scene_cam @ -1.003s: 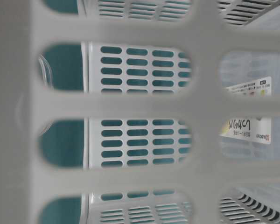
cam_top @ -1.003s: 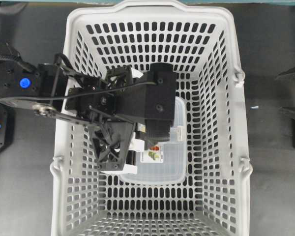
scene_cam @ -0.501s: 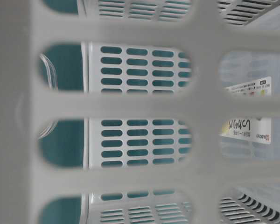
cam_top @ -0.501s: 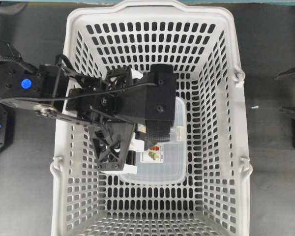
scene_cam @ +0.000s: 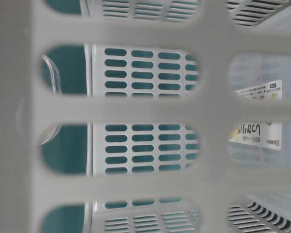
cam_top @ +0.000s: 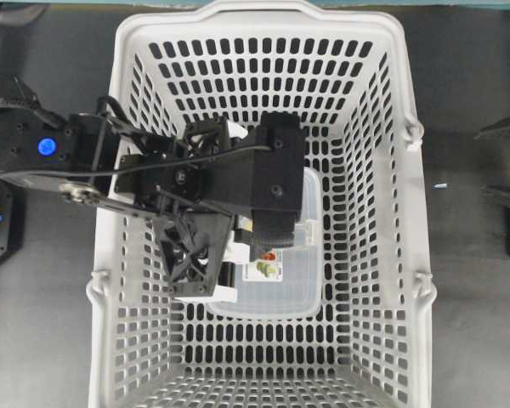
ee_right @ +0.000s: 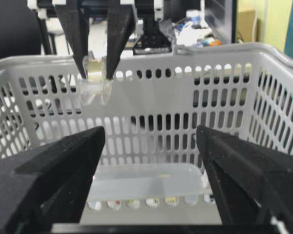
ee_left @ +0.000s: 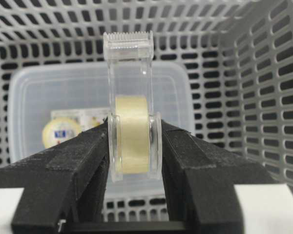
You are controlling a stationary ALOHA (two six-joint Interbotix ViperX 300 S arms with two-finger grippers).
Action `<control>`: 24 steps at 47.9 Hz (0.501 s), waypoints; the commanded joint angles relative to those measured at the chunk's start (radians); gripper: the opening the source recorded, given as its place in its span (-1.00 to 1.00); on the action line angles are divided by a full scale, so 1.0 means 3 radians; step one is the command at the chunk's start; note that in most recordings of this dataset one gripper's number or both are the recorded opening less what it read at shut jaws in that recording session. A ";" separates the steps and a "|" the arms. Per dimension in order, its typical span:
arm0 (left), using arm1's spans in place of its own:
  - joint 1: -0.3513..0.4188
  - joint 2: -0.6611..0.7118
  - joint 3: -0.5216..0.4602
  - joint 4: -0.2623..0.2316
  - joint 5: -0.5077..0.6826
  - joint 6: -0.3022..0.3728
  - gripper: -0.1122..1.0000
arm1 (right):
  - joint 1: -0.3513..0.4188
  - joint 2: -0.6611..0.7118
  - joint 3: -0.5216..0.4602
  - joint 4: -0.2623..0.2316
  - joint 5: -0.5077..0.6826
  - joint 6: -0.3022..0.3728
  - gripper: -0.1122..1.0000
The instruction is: Pick up the tape dispenser from the shopping basket with the left arm.
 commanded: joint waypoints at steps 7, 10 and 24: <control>-0.0010 -0.0036 -0.0031 0.0005 -0.0031 0.0005 -0.28 | -0.0005 0.0020 -0.0015 0.0010 -0.0005 0.0005 0.51; -0.0010 -0.0046 -0.0020 0.0010 -0.0031 0.0005 -0.28 | 0.0000 0.0020 -0.0015 0.0010 -0.0005 0.0000 0.51; -0.0010 -0.0036 0.0005 0.0010 -0.0031 0.0000 -0.29 | -0.0005 0.0020 -0.0010 0.0010 -0.0005 0.0000 0.51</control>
